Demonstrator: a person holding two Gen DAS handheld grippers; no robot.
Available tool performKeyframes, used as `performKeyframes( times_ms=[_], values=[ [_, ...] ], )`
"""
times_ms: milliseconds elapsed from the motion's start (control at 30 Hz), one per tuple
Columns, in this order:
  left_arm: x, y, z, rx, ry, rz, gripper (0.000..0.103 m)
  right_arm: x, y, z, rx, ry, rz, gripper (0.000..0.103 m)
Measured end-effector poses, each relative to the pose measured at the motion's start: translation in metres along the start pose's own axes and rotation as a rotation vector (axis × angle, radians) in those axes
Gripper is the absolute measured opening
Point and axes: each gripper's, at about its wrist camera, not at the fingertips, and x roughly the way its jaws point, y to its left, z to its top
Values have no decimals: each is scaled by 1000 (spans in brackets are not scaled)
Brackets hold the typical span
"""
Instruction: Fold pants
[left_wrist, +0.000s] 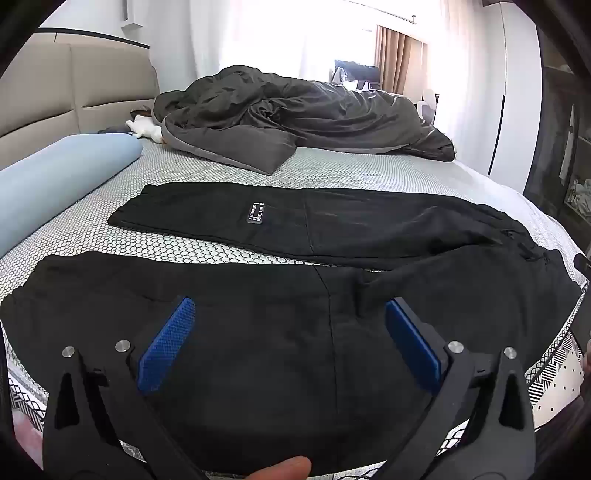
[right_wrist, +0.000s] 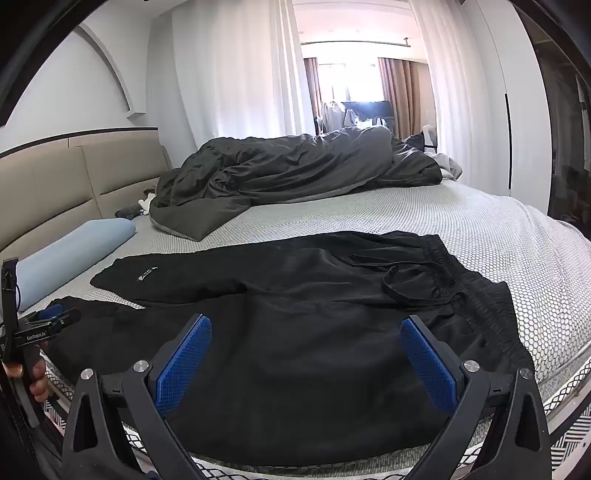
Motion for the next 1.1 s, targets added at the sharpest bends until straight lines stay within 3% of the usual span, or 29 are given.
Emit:
performKeyframes(
  times_ms=[1100],
  values=[
    [0, 0, 0, 6, -6, 3, 102, -4, -4, 3, 16, -3, -5, 103]
  ],
)
